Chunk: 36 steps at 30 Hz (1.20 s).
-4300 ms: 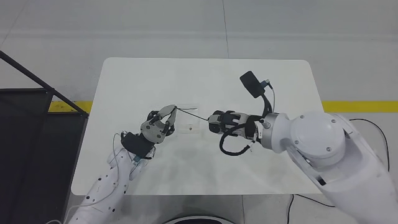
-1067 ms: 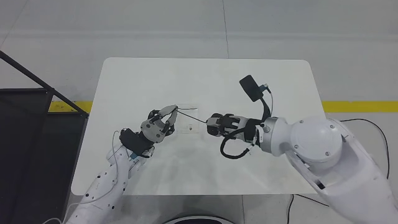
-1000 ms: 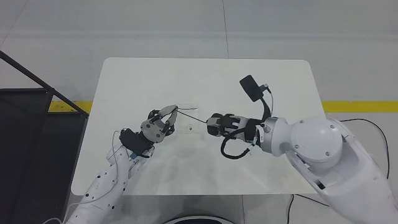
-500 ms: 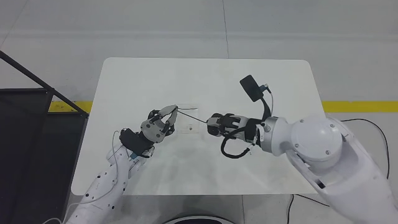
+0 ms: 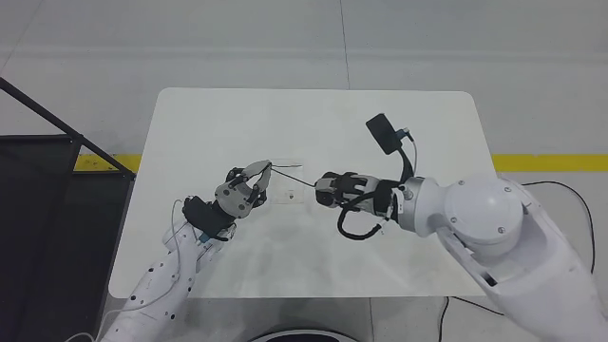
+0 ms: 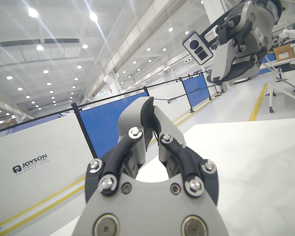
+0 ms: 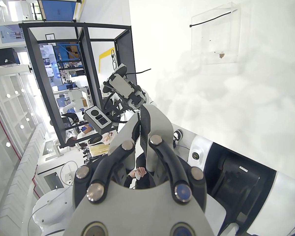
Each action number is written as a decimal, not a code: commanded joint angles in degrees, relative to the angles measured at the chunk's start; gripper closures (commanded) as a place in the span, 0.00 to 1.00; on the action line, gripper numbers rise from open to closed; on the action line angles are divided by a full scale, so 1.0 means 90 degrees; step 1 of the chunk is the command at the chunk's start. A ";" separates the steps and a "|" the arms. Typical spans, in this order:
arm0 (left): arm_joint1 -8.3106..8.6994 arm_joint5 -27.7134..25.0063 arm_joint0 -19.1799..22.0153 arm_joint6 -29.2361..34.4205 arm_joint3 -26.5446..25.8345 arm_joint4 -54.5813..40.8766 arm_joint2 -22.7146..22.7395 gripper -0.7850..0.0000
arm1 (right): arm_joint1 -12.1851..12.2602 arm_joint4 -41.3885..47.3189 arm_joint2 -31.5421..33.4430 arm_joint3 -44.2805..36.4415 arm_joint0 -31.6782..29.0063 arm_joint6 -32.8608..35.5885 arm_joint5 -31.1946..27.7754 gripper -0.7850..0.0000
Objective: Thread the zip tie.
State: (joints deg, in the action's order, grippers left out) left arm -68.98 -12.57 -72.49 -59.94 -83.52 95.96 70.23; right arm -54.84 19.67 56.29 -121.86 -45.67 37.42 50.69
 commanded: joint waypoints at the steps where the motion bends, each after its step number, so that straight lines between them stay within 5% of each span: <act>1: 0.0000 0.0000 0.0000 0.0000 0.0000 0.0000 0.0000 1.00 | -0.0002 0.0017 0.0005 0.0012 0.0007 0.0002 0.0011 1.00; 36: 0.0000 -0.0025 -0.0065 0.0195 -0.0147 -0.0069 0.0007 1.00 | -0.0018 0.0098 0.0024 0.0022 -0.0041 0.0048 -0.0160 1.00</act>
State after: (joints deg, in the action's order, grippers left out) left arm -68.99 -12.54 -72.75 -59.09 -84.14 95.62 70.26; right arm -55.13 21.21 56.52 -121.29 -45.88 37.53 48.96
